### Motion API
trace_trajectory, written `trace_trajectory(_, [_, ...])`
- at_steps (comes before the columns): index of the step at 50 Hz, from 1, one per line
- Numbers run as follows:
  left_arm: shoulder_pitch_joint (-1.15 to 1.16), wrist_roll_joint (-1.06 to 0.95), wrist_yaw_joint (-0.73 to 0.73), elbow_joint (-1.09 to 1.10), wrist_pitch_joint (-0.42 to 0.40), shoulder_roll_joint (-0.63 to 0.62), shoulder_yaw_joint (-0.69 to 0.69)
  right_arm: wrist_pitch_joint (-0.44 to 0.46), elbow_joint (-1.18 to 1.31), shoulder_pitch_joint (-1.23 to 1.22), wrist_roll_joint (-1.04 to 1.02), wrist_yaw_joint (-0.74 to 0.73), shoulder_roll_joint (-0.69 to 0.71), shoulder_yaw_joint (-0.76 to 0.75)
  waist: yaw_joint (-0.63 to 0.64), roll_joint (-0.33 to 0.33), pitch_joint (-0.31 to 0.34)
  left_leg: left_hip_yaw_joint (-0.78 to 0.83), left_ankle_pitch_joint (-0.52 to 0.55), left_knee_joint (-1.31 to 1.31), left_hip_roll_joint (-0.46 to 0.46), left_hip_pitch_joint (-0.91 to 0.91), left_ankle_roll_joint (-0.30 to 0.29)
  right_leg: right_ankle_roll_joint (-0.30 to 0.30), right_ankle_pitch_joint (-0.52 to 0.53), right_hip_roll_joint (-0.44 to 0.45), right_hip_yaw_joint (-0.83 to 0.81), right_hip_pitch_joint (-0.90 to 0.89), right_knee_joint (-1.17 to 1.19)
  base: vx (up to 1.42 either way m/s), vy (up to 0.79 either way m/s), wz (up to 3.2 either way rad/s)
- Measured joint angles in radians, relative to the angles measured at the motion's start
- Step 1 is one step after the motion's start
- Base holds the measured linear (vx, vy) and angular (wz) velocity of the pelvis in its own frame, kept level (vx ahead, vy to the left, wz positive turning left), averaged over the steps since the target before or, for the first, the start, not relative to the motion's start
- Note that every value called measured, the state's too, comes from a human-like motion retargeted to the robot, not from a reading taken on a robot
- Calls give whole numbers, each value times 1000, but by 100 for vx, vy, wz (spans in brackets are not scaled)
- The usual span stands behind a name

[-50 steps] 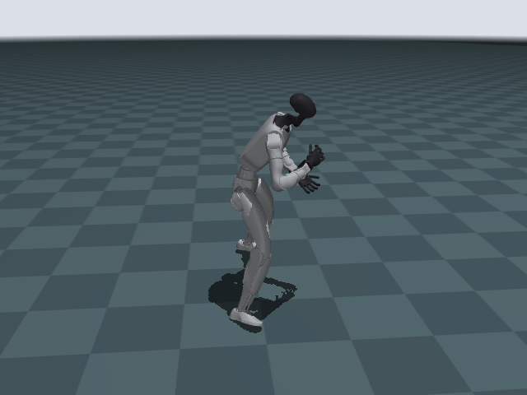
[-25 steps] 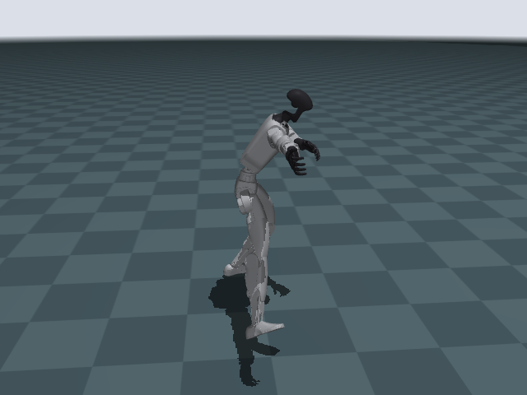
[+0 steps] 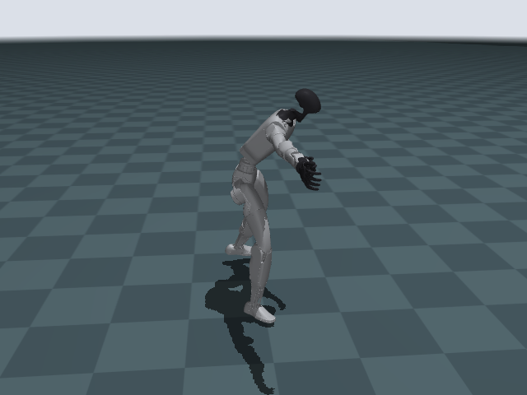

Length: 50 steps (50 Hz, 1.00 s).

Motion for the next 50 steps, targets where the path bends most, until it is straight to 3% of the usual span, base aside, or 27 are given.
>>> trace_trajectory(8, [-17,-23,20,7,13,-70,34,11,7,-204,21,1,13,185,3,60,-8,-17,139,-107,12,52,-34,1,-41,66,-37,78,-89,1,-17,-9])
trace_trajectory(15, [-17,-53,44,23,17,-85,59,-26,-62,-244,72,-22,29,248,-21,90,-11,125,154,-136,29,67,-6,17,-55,66,-100,140,-167,-6,-2,19])
trace_trajectory(21, [-49,-77,87,61,2,-142,93,-108,-259,-76,50,-49,19,203,-12,113,-16,207,109,-139,23,76,16,55,-92,43,-173,196,-220,-8,7,16])
trace_trajectory(24, [-43,-129,133,89,-32,-202,131,-198,-472,161,-7,-103,33,72,-28,121,-21,249,67,-153,19,87,18,85,-107,30,-212,230,-239,-5,13,38])
trace_trajectory(28, [-19,-267,225,111,-87,-237,171,-298,-865,713,-132,-188,133,-341,-44,89,-28,178,-7,-172,3,102,7,116,-139,10,-257,298,-244,-1,18,62])
trace_trajectory(33, [-14,-477,247,131,-126,-293,151,-277,-1237,1113,-425,-237,231,-643,-20,95,-93,66,-75,-234,-21,121,-17,141,-182,-13,-270,373,-228,6,24,97])
trace_trajectory(36, [-12,-608,267,133,-220,-325,131,-277,-1415,1237,-552,-254,273,-721,-12,107,-139,13,-57,-265,-36,127,-20,166,-211,27,-135,405,-245,13,23,125])
trace_trajectory(38, [-23,-452,399,154,-347,-303,124,-324,-1521,1297,-637,-285,298,-722,-11,102,-168,-29,-47,-276,-60,129,-17,195,-229,92,68,417,-269,16,20,124])
trace_trajectory(39, [-41,-231,529,184,-364,-270,135,-351,-1566,1317,-689,-302,307,-708,-8,94,-182,-46,-43,-279,-73,130,-13,207,-233,126,175,424,-282,16,18,108])
trace_trajectory(40, [-62,39,681,221,-356,-229,153,-378,-1608,1333,-744,-319,315,-689,-4,86,-196,-61,-40,-282,-87,131,-8,216,-236,159,278,431,-293,14,17,89])
trace_trajectory(42, [-92,325,792,275,-262,-171,197,-396,-1681,1352,-809,-314,318,-641,15,68,-215,-80,-39,-280,-109,131,-1,201,-234,184,377,447,-302,13,14,63])
trace_trajectory(45, [-112,404,753,292,-239,-161,236,-404,-1792,1374,-834,-271,345,-563,57,29,-219,-98,-60,-240,-130,118,-9,148,-233,152,360,469,-299,11,12,35])
trace_trajectory(50, [-113,265,769,217,-331,-269,256,-423,-1932,1424,-778,-223,471,-416,132,-80,-159,-128,-132,-49,-159,52,-46,131,-198,59,284,509,-270,11,12,29])
